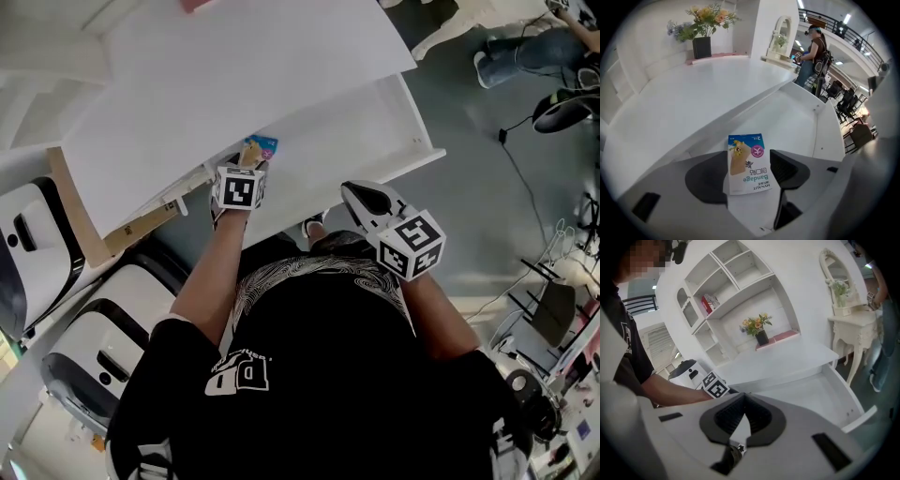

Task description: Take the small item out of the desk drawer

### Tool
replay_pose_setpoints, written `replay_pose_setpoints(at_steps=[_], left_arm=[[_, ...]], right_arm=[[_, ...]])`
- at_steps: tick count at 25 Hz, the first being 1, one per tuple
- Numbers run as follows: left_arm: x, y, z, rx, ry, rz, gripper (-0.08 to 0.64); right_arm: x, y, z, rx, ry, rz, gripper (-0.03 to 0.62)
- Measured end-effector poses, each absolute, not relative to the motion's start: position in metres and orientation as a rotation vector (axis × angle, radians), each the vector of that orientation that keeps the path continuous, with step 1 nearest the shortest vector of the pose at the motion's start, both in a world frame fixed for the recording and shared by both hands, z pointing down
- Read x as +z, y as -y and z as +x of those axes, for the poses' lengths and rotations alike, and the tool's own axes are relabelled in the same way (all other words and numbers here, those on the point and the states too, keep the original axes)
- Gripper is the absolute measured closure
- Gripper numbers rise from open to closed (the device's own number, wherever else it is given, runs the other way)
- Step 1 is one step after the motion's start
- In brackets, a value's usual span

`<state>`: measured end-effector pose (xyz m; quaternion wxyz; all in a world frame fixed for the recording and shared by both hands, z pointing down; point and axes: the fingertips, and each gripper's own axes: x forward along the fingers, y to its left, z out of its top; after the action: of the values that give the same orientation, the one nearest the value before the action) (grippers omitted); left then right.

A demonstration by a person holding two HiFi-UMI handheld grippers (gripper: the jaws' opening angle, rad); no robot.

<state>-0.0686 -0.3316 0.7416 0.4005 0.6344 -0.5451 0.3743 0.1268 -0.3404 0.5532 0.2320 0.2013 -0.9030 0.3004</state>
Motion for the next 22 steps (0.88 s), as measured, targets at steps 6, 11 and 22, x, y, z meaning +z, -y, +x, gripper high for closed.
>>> replay_pose_setpoints(at_steps=[6,11,22], left_arm=[[0.767,0.334,-0.065,0.996,1.337,1.539,0.231],[0.780,0.336,-0.060,1.017,1.309,1.490,0.201],[0.809,0.330,-0.061,1.096,1.252,1.373,0.152]], right_arm=[[0.561,0.345,0.139,0.851,2.471,0.553,0.583],[0.566,0.345,0.145,0.874,2.465,0.548,0.583],[0.567,0.357,0.156,0.882,2.461,0.570,0.583]])
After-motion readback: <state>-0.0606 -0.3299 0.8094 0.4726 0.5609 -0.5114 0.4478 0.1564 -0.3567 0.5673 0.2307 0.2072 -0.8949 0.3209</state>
